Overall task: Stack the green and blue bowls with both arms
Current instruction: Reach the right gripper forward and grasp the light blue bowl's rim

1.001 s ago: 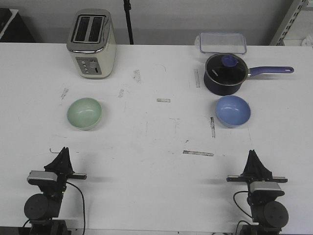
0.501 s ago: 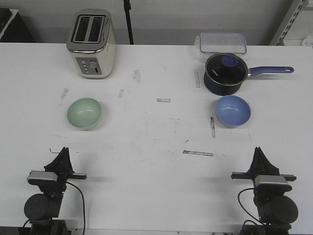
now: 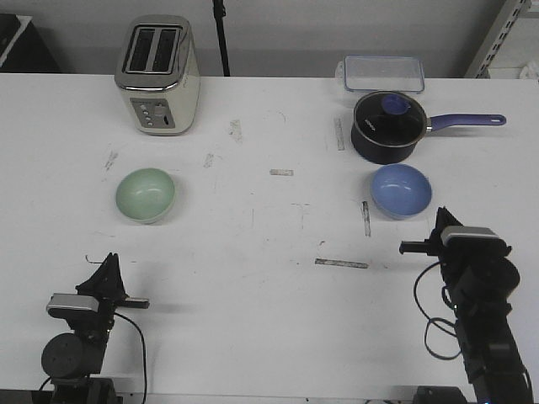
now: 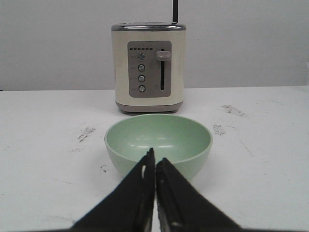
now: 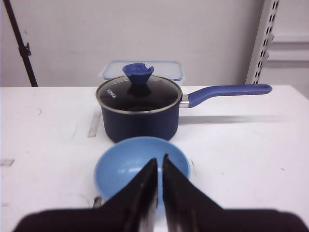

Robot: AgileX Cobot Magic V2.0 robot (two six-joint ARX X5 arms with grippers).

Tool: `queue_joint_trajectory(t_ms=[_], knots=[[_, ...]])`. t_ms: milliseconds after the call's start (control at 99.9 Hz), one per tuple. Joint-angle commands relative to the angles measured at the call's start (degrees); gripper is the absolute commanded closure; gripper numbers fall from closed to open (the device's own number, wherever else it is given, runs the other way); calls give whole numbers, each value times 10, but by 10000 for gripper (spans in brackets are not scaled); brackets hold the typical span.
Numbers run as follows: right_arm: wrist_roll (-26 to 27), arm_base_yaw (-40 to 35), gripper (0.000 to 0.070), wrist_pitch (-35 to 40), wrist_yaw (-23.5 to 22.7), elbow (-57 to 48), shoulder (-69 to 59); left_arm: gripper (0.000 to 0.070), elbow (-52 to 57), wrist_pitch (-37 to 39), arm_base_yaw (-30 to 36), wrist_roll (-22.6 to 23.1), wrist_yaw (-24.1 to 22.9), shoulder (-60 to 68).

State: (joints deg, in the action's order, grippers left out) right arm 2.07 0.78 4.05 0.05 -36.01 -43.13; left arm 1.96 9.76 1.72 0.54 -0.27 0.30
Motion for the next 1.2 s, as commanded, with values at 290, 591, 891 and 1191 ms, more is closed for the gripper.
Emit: queue_joint_trajectory(t_ms=[290,591,891,1191], knots=[[35,7,690,177,-1,-211,-224,699,-13,6,-1,3,-2,-1],[109,51,685,342,-17,-363,-367,699,-13,6,-1,3,-2,-1],[116,108,371,424,-112,-477,-469,699,-13,6,-1,3,-2,-1],[107,133,220,447,-141,-496,-531,699,-13,6,-1,3,-2,-1]])
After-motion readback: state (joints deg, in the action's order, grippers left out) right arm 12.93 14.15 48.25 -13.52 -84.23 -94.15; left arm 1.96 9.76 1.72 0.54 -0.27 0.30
